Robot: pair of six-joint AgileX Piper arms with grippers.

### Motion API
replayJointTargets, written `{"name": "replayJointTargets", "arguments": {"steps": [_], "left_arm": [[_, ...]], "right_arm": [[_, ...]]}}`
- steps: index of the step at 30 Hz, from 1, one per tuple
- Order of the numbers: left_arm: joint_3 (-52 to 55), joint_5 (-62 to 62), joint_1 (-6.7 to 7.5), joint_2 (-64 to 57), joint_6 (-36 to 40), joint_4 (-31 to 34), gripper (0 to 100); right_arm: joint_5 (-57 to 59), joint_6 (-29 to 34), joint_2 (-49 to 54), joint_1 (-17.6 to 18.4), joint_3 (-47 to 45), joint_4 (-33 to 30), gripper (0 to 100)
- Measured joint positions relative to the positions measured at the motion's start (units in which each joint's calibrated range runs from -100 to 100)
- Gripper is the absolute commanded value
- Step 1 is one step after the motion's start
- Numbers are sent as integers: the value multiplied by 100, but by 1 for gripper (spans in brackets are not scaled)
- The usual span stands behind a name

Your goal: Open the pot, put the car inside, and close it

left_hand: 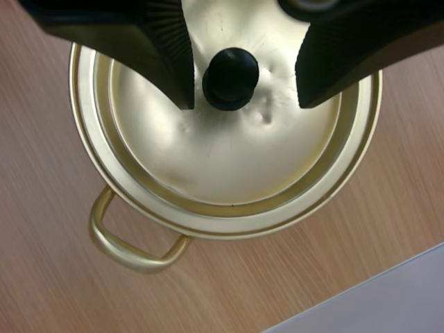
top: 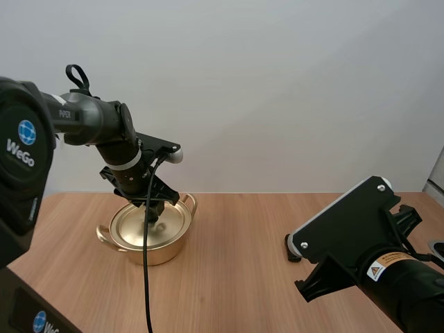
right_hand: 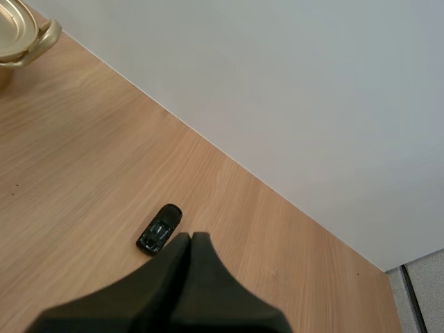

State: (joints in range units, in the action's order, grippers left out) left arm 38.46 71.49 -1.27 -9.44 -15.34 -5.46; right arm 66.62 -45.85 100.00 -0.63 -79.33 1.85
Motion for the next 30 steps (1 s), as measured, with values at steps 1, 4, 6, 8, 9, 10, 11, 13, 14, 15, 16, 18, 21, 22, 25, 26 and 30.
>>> {"name": "replayJointTargets", "arguments": {"steps": [1, 4, 6, 8, 9, 10, 11, 13, 14, 15, 16, 18, 21, 22, 25, 26, 30], "left_arm": [[0, 1, 0, 10, -13, 0, 74], [0, 83, 0, 137, -38, 0, 74], [0, 224, 0, 254, -38, 0, 74], [0, 294, 0, 341, -38, 16, 74], [0, 258, 0, 354, -38, 16, 74], [0, 260, 0, 354, -38, 16, 74], [0, 193, 0, 354, -38, 16, 74], [0, 109, 0, 354, -55, 16, 74], [0, 68, 0, 354, -73, 16, 73], [0, 67, 0, 354, -73, 16, 72], [0, 48, 0, 354, -73, 16, 71], [0, 28, 0, 354, -73, 16, 65], [0, 66, 0, 354, -92, 16, 43], [0, 127, 0, 354, -107, 6, 31], [0, 250, 0, 354, -151, 6, 0], [0, 318, 0, 354, -188, 6, 0], [0, 340, 0, 354, -209, 6, 0]], "right_arm": [[0, 0, 0, 0, 0, 0, 0], [0, 0, 0, 0, 0, 0, 0], [0, 0, 0, 0, 0, 0, 0], [0, 0, 0, 0, 0, 0, 0], [0, 0, 0, 0, 0, 0, 0], [0, 0, 0, 0, 0, 0, 0], [0, 0, 0, 0, 0, 0, 0], [0, 0, 0, 0, 0, 0, 0], [0, 0, 0, 0, 0, 0, 0], [0, 0, 0, 0, 0, 0, 0], [0, 0, 0, 0, 0, 0, 0], [0, 0, 0, 0, 0, 0, 0], [0, 0, 0, 0, 0, 0, 0], [0, 0, 0, 0, 0, 0, 0], [0, 0, 0, 0, 0, 0, 0], [0, 0, 0, 0, 0, 0, 0], [0, 0, 0, 0, 0, 0, 0]]}}
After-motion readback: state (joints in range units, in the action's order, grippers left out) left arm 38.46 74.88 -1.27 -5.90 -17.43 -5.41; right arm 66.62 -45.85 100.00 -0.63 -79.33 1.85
